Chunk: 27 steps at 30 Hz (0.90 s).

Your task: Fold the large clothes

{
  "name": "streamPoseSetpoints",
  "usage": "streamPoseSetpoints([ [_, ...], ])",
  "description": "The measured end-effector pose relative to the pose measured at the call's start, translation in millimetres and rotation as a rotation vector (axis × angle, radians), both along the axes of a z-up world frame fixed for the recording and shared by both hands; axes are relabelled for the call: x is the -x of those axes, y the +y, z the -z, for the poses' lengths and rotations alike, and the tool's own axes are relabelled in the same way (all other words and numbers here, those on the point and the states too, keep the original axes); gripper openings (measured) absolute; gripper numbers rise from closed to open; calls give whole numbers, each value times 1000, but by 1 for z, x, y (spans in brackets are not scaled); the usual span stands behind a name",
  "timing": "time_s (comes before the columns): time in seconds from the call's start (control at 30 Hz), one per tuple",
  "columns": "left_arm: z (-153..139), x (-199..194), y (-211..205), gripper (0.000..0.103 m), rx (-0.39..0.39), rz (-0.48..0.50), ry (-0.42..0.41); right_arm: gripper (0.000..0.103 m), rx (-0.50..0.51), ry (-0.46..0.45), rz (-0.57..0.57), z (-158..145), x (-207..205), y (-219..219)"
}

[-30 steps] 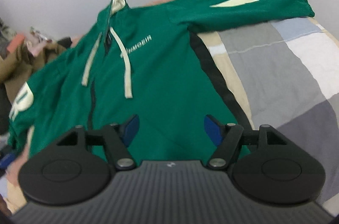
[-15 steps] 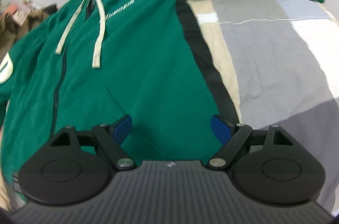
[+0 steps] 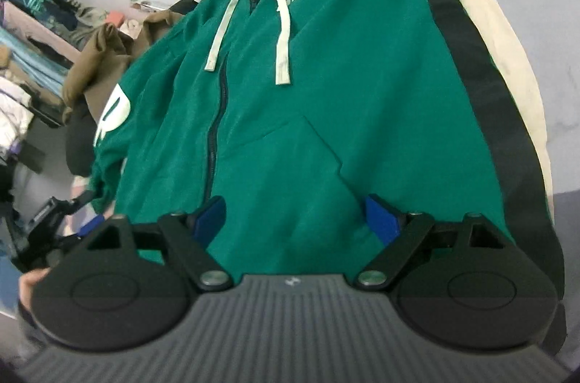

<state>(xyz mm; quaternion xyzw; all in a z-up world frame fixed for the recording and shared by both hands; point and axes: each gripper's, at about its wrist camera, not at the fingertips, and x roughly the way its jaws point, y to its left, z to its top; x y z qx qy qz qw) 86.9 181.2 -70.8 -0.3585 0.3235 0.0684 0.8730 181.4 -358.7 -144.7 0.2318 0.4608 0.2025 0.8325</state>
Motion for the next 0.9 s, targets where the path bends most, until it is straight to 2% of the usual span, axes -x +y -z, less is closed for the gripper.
streamPoseSetpoints([
  [0.07, 4, -1, 2, 72, 27, -5, 12, 84, 50, 6, 2, 3, 1, 8],
  [0.17, 12, -1, 7, 72, 83, -4, 29, 66, 158, -7, -16, 5, 1, 21],
  [0.23, 17, -2, 8, 72, 118, 4, 39, 25, 215, -36, -18, 1, 3, 27],
  [0.33, 22, -2, 8, 72, 145, 14, 50, 14, 169, -76, 24, -9, 5, 13],
  [0.47, 28, -5, 3, 72, 177, 53, 70, 13, 104, -151, 82, -24, 11, -2],
  [0.63, 24, -4, -4, 73, 161, 81, 54, 12, 65, -235, 195, -36, 7, -21],
  [0.77, 21, -3, -17, 77, 163, 158, 45, 12, 95, -209, 327, -27, -19, -38],
  [0.9, 23, -1, -37, 78, 211, 280, 29, 12, 131, -153, 416, -9, -39, -54],
])
